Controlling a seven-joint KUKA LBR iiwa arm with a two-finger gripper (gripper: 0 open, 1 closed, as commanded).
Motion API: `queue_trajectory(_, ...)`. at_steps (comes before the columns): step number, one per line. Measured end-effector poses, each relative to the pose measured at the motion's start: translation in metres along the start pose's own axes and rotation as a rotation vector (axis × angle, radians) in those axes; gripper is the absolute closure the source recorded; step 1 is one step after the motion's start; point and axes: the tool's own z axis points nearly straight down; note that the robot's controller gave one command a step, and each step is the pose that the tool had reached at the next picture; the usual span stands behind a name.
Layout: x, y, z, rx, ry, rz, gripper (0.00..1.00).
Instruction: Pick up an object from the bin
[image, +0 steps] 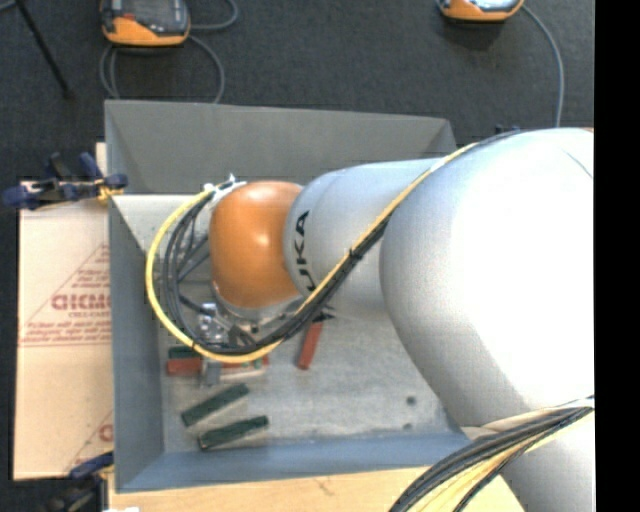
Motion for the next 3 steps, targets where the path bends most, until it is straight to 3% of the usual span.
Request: queue_trajectory(3, 0.001, -0.001, -0.033, 0.002, 0.006, 0.001, 1.0)
